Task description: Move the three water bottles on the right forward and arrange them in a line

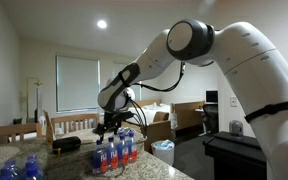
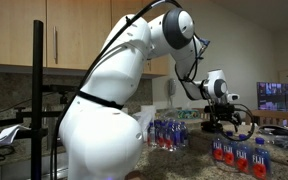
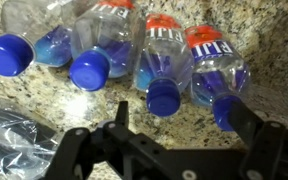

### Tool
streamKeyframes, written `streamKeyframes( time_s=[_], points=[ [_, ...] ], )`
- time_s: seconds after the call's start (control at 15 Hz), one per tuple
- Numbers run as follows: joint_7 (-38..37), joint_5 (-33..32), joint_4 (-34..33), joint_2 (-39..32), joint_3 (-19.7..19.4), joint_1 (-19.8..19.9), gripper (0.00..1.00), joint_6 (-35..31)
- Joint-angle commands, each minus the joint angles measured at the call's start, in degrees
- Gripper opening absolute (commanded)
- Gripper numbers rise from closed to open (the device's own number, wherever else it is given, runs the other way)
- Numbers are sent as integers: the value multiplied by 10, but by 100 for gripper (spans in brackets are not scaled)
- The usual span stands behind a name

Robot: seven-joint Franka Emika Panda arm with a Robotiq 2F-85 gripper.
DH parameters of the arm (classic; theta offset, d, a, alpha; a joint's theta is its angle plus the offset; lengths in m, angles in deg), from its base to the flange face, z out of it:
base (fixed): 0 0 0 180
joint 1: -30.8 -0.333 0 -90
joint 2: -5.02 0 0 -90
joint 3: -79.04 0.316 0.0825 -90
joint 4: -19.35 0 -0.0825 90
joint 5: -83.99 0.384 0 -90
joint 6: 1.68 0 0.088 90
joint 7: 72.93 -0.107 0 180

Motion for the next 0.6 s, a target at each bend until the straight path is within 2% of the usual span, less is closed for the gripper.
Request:
streamKeyframes(
  time_s=[0.0, 0.53],
  points=[
    [3, 4, -25, -13, -1, 3, 100, 36],
    [5, 9, -43, -16, 0, 7, 100, 68]
  ],
)
